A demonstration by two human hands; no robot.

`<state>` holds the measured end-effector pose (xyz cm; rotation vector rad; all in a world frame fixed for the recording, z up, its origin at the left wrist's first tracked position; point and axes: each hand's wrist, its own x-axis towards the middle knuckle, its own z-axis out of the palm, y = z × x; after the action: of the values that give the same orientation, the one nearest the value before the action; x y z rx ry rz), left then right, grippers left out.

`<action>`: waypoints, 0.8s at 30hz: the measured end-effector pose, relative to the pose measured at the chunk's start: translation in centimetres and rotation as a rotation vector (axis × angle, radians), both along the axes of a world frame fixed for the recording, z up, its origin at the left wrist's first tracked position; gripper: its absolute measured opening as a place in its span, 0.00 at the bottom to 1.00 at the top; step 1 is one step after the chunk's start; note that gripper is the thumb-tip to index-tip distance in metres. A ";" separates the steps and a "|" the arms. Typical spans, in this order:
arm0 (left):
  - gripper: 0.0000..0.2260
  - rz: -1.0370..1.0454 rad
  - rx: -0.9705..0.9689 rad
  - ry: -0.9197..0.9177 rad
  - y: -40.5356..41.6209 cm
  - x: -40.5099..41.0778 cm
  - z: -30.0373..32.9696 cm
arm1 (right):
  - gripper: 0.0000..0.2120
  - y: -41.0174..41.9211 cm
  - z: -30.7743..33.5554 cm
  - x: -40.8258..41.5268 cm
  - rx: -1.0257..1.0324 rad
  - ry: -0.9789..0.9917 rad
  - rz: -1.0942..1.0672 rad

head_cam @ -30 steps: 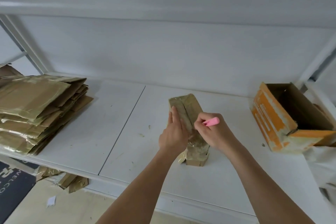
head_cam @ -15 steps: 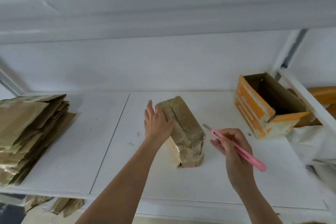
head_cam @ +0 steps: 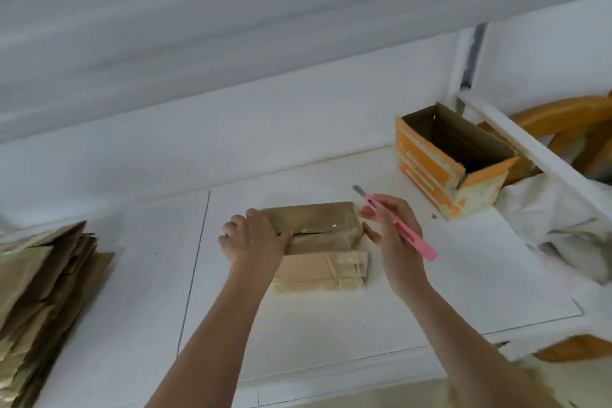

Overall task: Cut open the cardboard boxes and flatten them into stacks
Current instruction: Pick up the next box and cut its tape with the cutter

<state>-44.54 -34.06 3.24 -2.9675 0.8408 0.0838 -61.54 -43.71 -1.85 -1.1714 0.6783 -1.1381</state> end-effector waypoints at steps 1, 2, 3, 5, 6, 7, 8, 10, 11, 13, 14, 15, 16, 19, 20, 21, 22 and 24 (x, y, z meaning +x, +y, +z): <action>0.26 -0.068 -0.021 -0.058 0.1 -0.1 -0.3 | 0.06 -0.3 0.0 0.3 0.012 -0.012 0.020; 0.24 -0.169 -0.079 -0.059 0.0 -0.2 -0.8 | 0.06 -0.5 0.0 0.6 0.022 -0.019 0.028; 0.23 -0.284 -0.141 0.008 -0.1 -0.2 -1.3 | 0.06 -0.6 0.1 0.7 0.039 -0.029 0.024; 0.24 -0.445 -0.174 0.168 -0.2 -0.3 -2.3 | 0.05 -0.5 -0.1 0.7 0.101 -0.039 -0.021; 0.25 -0.472 -0.157 0.184 -0.2 -0.5 -2.9 | 0.05 -0.4 -0.3 0.5 0.131 -0.043 -0.048; 0.25 -0.477 -0.143 0.164 -0.1 -0.6 -3.4 | 0.06 -0.3 -0.5 0.2 0.152 -0.046 -0.069; 0.25 -0.474 -0.136 0.137 -0.1 -0.6 -3.7 | 0.06 -0.1 -0.7 -0.1 0.165 -0.041 -0.084; 0.25 -0.466 -0.124 0.103 -0.1 -0.7 -4.0 | 0.08 0.2 -1.1 -0.8 0.194 -0.036 -0.080; 0.25 -0.463 -0.119 0.098 -0.1 -0.7 -4.1 | 0.09 0.3 -1.2 -1.1 0.210 -0.034 -0.066; 0.26 -0.455 -0.111 0.100 -0.2 -0.7 -4.1 | 0.11 0.2 -1.3 -1.3 0.236 -0.023 -0.029; 0.27 -0.451 -0.102 0.103 -0.2 -0.7 -4.1 | 0.11 0.1 -1.3 -1.4 0.247 -0.020 -0.016; 0.29 -0.448 -0.094 0.106 -0.2 -0.8 -4.1 | 0.12 0.0 -1.3 -1.4 0.251 -0.020 -0.007; 0.31 -0.443 -0.084 0.109 -0.3 -0.8 -4.1 | 0.11 -0.2 -1.2 -1.4 0.248 -0.018 -0.002; 0.40 -0.442 -0.055 0.111 -0.4 -0.9 -3.9 | 0.07 -0.6 -1.3 -1.2 0.213 -0.007 0.003; 0.42 -0.445 -0.050 0.110 -0.4 -0.9 -3.8 | 0.06 -0.7 -1.4 -1.1 0.194 0.000 0.004; 0.45 -0.448 -0.043 0.110 -0.3 -1.0 -3.7 | 0.05 -0.9 -1.4 -0.9 0.173 0.009 0.007; 0.47 -0.450 -0.034 0.109 -0.3 -1.1 -3.6 | 0.05 -1.1 -1.5 -0.7 0.152 0.021 0.011; 0.49 -0.454 -0.022 0.106 -0.2 -1.1 -3.6 | 0.05 -1.4 -1.7 -0.3 0.111 0.056 0.017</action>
<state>-45.62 -34.28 -0.34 -2.7278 1.5090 0.2111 -61.86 -45.06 -3.58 -1.1164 0.7631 -1.0434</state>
